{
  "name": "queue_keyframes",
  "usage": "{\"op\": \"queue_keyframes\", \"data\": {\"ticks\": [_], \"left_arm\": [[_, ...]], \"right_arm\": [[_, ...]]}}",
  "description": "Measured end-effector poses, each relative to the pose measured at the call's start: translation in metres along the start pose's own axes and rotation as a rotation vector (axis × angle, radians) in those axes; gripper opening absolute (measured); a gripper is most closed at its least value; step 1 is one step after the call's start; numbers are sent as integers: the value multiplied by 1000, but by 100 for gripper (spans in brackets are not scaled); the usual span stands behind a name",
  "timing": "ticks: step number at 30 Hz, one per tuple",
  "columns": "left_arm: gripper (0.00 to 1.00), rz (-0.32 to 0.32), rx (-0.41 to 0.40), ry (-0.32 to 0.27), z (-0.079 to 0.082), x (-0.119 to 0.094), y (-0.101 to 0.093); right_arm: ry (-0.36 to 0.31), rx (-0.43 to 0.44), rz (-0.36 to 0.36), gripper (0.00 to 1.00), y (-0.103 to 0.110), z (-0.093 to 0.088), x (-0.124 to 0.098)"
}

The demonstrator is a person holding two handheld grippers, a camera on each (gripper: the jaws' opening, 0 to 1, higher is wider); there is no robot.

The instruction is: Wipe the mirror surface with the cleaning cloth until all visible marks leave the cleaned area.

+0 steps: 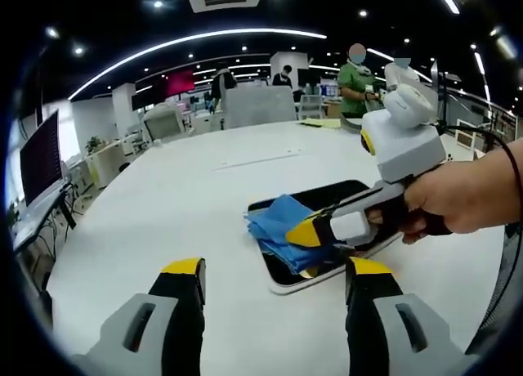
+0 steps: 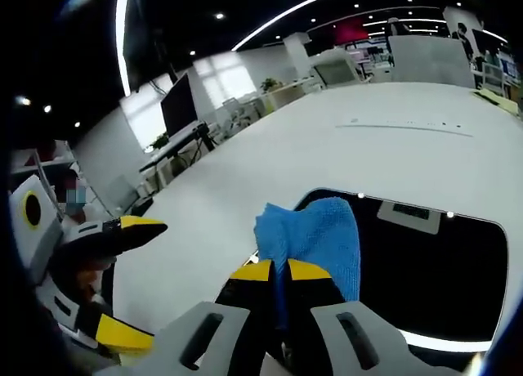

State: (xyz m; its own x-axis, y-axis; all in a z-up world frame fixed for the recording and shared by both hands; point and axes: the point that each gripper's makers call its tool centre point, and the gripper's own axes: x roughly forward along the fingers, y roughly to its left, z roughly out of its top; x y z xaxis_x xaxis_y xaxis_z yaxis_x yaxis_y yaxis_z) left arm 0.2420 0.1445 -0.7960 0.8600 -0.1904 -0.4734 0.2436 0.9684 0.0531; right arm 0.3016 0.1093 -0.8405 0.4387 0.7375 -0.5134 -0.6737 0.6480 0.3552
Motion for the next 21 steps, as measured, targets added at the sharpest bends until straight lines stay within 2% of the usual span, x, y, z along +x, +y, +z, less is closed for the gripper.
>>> {"op": "queue_keyframes", "data": {"ticks": [21], "left_arm": [[69, 0, 16, 8, -3, 4, 1]], "right_arm": [[14, -26, 31, 1, 11, -9, -6]]}}
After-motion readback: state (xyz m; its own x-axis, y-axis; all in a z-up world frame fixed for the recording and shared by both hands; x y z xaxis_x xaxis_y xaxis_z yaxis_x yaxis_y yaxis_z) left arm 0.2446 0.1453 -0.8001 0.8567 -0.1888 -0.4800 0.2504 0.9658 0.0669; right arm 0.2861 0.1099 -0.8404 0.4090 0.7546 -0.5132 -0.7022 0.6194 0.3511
